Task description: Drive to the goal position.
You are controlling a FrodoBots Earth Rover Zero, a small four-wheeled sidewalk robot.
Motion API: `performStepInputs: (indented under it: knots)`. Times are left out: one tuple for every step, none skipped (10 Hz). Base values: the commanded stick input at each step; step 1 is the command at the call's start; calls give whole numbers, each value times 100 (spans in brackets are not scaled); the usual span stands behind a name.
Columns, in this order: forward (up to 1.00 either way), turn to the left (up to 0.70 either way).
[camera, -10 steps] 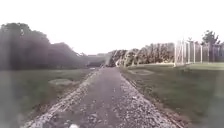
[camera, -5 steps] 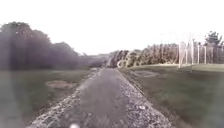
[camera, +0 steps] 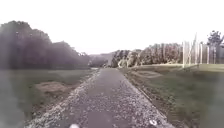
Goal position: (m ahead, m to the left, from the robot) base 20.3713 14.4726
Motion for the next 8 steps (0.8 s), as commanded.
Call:
performStepInputs:
  knots:
    - [85, 0]
    - [85, 0]
    - [85, 0]
    - [85, 0]
    - [85, 0]
    - [85, 0]
    - [85, 0]
    - [85, 0]
